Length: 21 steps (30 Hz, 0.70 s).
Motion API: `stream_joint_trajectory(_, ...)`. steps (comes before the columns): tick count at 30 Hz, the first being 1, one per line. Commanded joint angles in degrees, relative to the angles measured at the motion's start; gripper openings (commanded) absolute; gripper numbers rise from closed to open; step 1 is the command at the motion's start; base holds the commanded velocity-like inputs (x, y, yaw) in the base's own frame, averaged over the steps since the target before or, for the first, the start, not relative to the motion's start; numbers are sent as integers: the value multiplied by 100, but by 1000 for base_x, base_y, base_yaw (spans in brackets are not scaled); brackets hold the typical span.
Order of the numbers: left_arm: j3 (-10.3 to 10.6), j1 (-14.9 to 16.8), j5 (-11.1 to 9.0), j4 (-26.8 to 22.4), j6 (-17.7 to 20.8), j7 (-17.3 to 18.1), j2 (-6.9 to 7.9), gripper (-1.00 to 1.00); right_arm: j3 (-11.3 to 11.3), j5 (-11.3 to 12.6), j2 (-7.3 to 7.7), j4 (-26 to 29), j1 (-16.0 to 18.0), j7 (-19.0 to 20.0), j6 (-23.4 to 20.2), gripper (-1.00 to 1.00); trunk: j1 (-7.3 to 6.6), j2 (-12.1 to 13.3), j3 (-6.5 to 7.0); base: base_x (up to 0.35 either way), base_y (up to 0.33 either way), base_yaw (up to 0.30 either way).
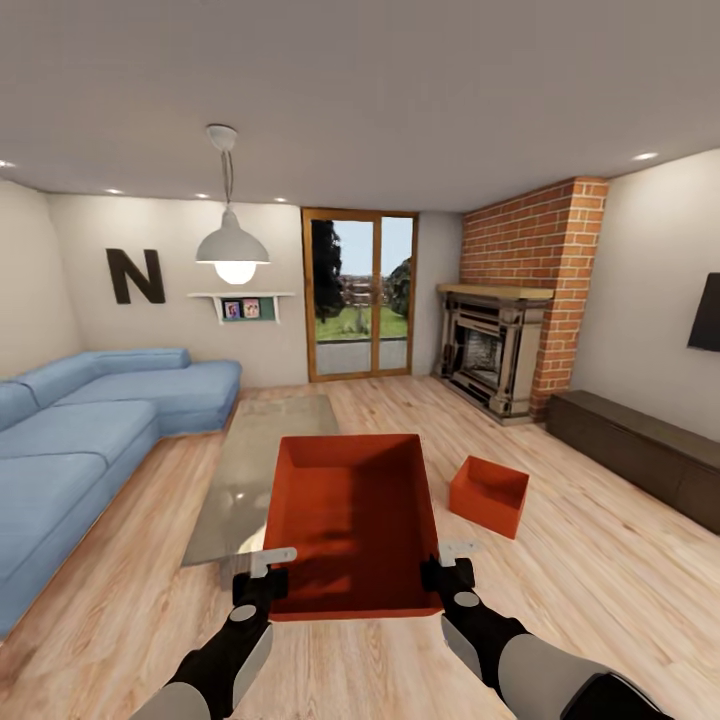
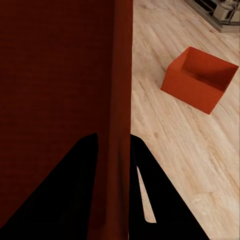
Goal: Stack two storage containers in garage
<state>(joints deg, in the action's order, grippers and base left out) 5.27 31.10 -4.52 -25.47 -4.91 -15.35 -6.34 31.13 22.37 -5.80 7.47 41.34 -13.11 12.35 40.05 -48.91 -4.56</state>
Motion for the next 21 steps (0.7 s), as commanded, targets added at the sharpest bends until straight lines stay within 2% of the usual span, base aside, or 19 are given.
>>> stream_joint_trajectory(1, -211, 8, -216, 16, -25, -144, 3, -100, -239, -31, 0, 18, 6, -8, 128, -100, 1, -8, -9, 0, 0, 270)
stream_joint_trajectory(21, -211, 8, -216, 16, -46, -144, 2, -100, -239, -31, 0, 18, 6, -8, 128, -100, 1, -8, -9, 0, 0, 282)
